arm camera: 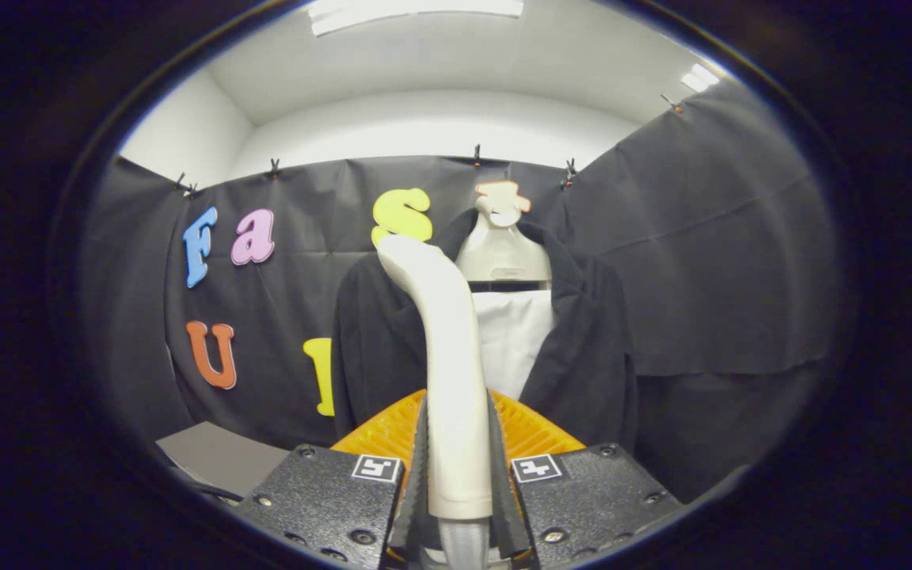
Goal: Iron the clothes twice with a garment steamer, once on the left side and once on the right side.
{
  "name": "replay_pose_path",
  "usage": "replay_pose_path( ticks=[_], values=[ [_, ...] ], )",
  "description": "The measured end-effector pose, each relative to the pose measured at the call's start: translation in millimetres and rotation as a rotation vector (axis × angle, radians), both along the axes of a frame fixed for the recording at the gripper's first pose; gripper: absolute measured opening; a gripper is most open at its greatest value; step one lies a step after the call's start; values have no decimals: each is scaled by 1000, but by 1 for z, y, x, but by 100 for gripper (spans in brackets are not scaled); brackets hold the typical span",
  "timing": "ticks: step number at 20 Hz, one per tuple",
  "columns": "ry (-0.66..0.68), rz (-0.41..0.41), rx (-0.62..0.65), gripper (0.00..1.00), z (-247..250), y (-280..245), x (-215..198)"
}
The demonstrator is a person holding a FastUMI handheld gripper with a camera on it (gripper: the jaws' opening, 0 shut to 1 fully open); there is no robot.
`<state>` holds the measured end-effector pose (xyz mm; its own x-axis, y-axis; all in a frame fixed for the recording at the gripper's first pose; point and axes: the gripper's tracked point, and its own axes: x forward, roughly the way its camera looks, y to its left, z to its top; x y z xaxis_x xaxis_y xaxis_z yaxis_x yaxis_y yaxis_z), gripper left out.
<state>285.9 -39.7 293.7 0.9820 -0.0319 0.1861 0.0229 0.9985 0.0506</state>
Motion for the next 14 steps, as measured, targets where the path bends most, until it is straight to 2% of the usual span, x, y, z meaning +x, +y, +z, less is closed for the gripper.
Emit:
replay_pose_path(
  ticks=[4,14],
  values=[
    [-10,-64,-74,38,-8,3,10],
    [118,-78,-86,38,-70,-1,2]
  ],
)
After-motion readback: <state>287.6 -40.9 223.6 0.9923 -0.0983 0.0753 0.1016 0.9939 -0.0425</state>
